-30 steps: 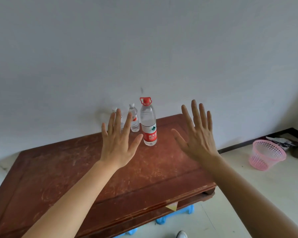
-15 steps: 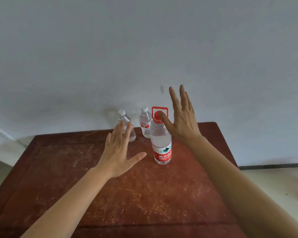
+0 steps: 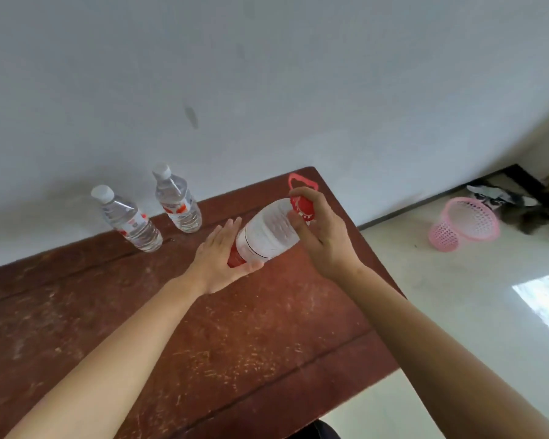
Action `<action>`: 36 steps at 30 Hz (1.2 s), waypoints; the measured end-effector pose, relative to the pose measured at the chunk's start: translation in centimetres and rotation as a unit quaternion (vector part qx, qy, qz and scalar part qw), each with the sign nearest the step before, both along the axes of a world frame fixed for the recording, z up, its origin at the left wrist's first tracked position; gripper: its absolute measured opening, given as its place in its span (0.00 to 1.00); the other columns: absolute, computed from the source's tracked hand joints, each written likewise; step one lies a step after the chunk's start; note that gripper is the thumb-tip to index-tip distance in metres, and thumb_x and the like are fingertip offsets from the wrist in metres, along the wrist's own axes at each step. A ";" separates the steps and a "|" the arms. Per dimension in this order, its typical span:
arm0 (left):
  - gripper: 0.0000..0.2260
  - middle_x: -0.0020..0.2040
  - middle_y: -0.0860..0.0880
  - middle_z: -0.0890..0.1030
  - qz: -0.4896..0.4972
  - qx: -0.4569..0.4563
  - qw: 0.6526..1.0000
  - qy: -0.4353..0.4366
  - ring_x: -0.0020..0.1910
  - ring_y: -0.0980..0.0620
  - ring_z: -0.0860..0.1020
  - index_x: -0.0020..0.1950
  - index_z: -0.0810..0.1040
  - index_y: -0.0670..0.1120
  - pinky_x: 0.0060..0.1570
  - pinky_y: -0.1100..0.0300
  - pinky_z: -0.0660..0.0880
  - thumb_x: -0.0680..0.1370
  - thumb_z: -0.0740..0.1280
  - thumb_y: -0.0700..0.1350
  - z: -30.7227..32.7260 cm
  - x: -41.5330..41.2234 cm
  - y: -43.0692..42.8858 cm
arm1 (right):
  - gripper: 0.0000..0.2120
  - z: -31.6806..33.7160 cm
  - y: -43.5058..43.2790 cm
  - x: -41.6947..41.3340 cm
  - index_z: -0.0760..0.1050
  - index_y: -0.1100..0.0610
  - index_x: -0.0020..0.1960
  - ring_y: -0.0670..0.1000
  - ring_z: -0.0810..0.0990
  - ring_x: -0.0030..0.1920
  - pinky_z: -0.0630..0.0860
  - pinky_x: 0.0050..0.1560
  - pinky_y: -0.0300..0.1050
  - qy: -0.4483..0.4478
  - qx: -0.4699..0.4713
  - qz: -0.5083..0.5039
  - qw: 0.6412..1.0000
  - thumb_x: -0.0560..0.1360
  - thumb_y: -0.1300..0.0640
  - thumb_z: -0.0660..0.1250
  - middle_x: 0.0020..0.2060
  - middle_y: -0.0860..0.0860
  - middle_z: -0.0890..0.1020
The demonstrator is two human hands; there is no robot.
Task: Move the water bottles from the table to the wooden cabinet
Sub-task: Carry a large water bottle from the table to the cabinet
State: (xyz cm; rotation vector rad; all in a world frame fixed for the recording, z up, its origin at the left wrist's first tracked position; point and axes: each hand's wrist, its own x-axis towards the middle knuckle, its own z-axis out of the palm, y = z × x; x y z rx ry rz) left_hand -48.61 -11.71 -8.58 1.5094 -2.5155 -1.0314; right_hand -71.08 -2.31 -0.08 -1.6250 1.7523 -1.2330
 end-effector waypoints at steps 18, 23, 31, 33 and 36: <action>0.47 0.78 0.49 0.63 -0.098 -0.063 0.952 -0.283 0.78 0.39 0.58 0.78 0.55 0.60 0.68 0.30 0.61 0.65 0.50 0.84 -1.7 -9.3 4.2 | 0.24 -10.2 8.2 -5.5 0.63 0.52 0.79 0.56 0.73 0.70 0.74 0.63 0.47 -0.232 0.371 -0.282 0.854 0.83 0.57 0.57 0.75 0.54 0.69; 0.49 0.74 0.47 0.63 -0.126 -0.052 0.944 -0.301 0.74 0.40 0.62 0.78 0.52 0.60 0.67 0.34 0.68 0.65 0.71 0.74 -1.7 -8.5 4.0 | 0.29 -7.4 7.2 -6.5 0.58 0.56 0.80 0.61 0.76 0.67 0.76 0.57 0.51 0.162 0.479 -0.085 0.858 0.80 0.59 0.60 0.70 0.58 0.74; 0.48 0.74 0.43 0.61 -0.115 -0.107 0.939 -0.305 0.74 0.40 0.63 0.79 0.52 0.59 0.72 0.36 0.64 0.67 0.73 0.70 -2.6 -8.4 5.3 | 0.50 -10.1 4.4 -5.2 0.45 0.39 0.82 0.64 0.46 0.81 0.46 0.76 0.73 0.308 0.381 0.111 0.865 0.72 0.40 0.75 0.82 0.55 0.48; 0.49 0.74 0.43 0.61 -0.108 -0.100 0.942 -0.303 0.74 0.40 0.63 0.79 0.53 0.58 0.73 0.37 0.63 0.66 0.75 0.69 -2.9 -8.3 5.7 | 0.49 -12.0 4.1 -4.9 0.45 0.39 0.81 0.63 0.51 0.81 0.50 0.75 0.74 0.345 0.369 0.108 0.856 0.72 0.41 0.75 0.82 0.54 0.54; 0.50 0.74 0.43 0.62 -0.092 -0.096 0.944 -0.301 0.73 0.40 0.64 0.79 0.53 0.59 0.74 0.36 0.61 0.65 0.76 0.69 -3.2 -8.3 5.9 | 0.45 -12.7 3.6 -5.3 0.48 0.40 0.80 0.62 0.58 0.79 0.56 0.74 0.72 0.360 0.341 0.094 0.863 0.74 0.40 0.73 0.80 0.53 0.60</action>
